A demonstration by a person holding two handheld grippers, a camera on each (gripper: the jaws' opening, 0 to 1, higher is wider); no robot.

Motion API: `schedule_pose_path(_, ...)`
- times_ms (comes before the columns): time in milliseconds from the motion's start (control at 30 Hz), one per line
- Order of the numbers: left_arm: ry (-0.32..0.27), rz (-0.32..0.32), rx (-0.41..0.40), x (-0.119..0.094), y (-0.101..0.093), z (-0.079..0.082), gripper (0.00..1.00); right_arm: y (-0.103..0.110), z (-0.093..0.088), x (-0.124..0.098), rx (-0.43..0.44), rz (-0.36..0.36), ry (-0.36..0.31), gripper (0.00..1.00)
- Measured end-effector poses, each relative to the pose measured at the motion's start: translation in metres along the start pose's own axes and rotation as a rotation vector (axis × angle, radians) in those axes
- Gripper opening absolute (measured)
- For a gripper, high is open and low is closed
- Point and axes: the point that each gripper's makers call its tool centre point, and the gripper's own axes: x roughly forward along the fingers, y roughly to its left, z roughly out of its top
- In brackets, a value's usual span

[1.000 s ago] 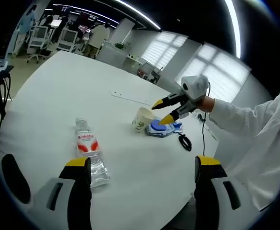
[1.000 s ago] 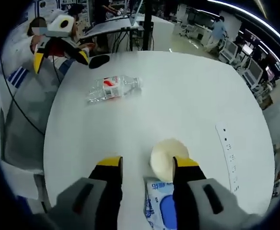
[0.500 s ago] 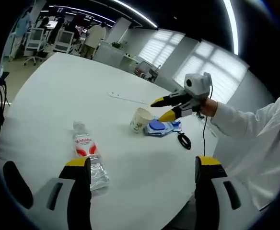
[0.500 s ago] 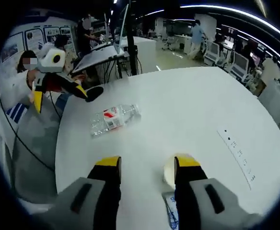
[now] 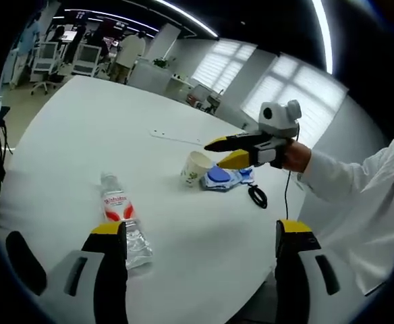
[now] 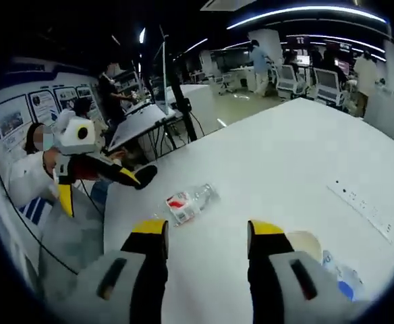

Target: Arrange the tabletop items into an orderly group along one side of the table until the central work area is clear of visible clutter.

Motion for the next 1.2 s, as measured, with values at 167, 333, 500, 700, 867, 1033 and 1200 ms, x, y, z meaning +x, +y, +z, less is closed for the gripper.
schedule_pose_path(167, 0.002, 0.001, 0.001, -0.002, 0.000, -0.001, 0.94, 0.011, 0.009, 0.012, 0.107, 0.012, -0.073, 0.46)
schedule_pose_path(333, 0.004, 0.000, 0.003, -0.004, 0.001, -0.002, 0.94, 0.019, 0.019, 0.026, 0.244, 0.017, -0.154, 0.46)
schedule_pose_path(500, 0.010, 0.002, 0.001, -0.007, 0.003, -0.004, 0.94, 0.025, 0.021, 0.042, 0.307, 0.018, -0.173, 0.46)
schedule_pose_path(700, 0.013, -0.001, 0.000, -0.011, 0.007, -0.004, 0.94, 0.021, 0.021, 0.064, 0.387, 0.010, -0.188, 0.46)
schedule_pose_path(867, 0.005, -0.004, -0.005, -0.015, 0.011, -0.002, 0.94, 0.019, 0.018, 0.085, 0.450, 0.009, -0.182, 0.44)
schedule_pose_path(1033, 0.003, -0.003, -0.012, -0.019, 0.017, -0.004, 0.94, 0.015, 0.014, 0.105, 0.523, 0.012, -0.167, 0.44)
schedule_pose_path(1200, -0.001, -0.003, -0.019, -0.022, 0.023, -0.004, 0.94, 0.008, 0.016, 0.121, 0.582, 0.007, -0.179, 0.43)
